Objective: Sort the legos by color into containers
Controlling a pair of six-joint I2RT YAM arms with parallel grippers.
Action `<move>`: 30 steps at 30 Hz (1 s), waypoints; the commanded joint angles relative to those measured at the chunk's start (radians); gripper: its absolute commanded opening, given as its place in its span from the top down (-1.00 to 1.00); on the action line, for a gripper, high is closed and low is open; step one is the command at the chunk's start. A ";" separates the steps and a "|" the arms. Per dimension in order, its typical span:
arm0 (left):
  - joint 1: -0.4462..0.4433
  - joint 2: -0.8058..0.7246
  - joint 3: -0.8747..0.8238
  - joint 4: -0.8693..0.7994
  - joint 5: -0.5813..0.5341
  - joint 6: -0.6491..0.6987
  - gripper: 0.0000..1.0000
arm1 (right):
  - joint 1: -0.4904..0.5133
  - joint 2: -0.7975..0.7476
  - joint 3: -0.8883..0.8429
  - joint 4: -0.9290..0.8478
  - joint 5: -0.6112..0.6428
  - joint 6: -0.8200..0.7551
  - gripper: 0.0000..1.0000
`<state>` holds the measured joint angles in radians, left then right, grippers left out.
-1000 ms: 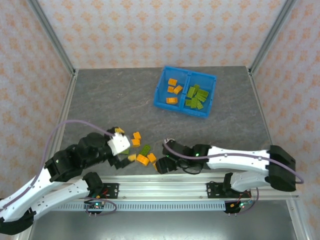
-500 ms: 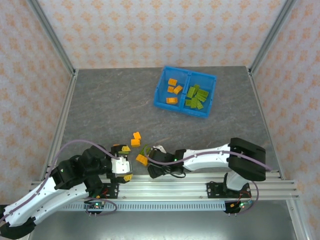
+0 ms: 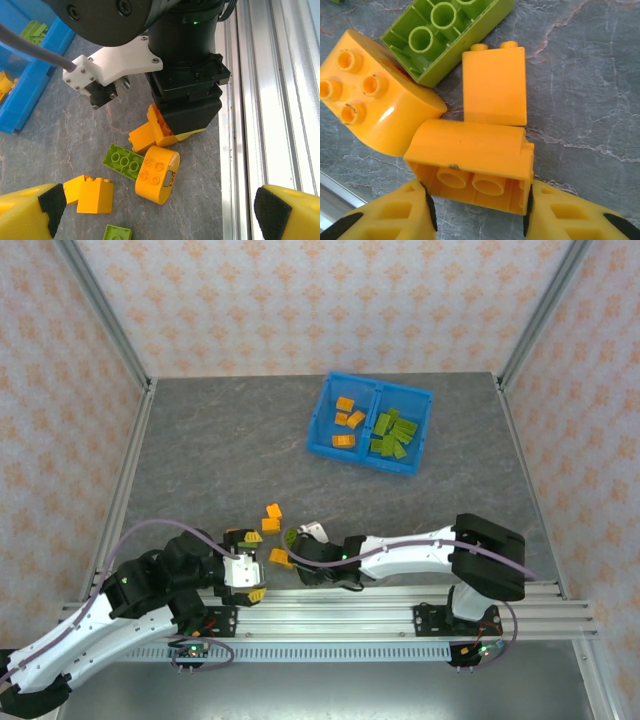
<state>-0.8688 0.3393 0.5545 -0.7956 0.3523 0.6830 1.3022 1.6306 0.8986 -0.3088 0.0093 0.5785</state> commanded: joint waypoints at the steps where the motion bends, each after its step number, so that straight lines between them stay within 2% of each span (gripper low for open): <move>1: 0.004 -0.013 -0.002 0.034 0.010 0.019 -1.00 | 0.006 -0.037 0.026 -0.040 0.068 -0.004 0.32; 5: 0.004 -0.037 -0.013 0.066 0.014 0.007 -1.00 | -0.014 -0.151 0.033 -0.068 0.142 0.015 0.32; 9: 0.004 -0.049 -0.026 0.098 0.015 0.000 -1.00 | -0.093 -0.241 0.040 -0.077 0.140 0.003 0.24; 10: 0.004 -0.048 -0.022 0.094 0.008 0.000 -1.00 | -0.113 -0.249 0.045 -0.082 0.129 -0.007 0.13; 13: 0.004 -0.056 -0.015 0.091 -0.006 -0.010 -1.00 | -0.121 -0.213 0.074 -0.091 0.104 -0.055 -0.58; 14: 0.004 -0.064 -0.015 0.093 -0.009 -0.013 -1.00 | -0.121 -0.183 0.090 -0.095 0.092 -0.065 -0.69; 17: 0.004 -0.098 -0.023 0.102 -0.019 -0.018 -1.00 | -0.120 -0.087 0.124 -0.074 0.023 -0.139 -0.82; 22: 0.004 -0.132 -0.030 0.094 -0.026 -0.022 -1.00 | -0.120 0.060 0.185 -0.117 0.031 -0.277 -0.94; 25: 0.004 -0.133 -0.034 0.095 -0.034 -0.016 -1.00 | -0.121 0.131 0.228 -0.133 0.017 -0.327 -0.94; 28: 0.004 -0.132 -0.033 0.091 -0.035 -0.016 -1.00 | -0.122 0.163 0.240 -0.098 0.008 -0.330 -0.80; 30: 0.004 -0.132 -0.033 0.091 -0.033 -0.016 -1.00 | -0.122 0.178 0.243 -0.068 -0.005 -0.327 -0.58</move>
<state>-0.8688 0.2157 0.5320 -0.7261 0.3328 0.6788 1.1774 1.7958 1.1080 -0.4026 0.0143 0.2901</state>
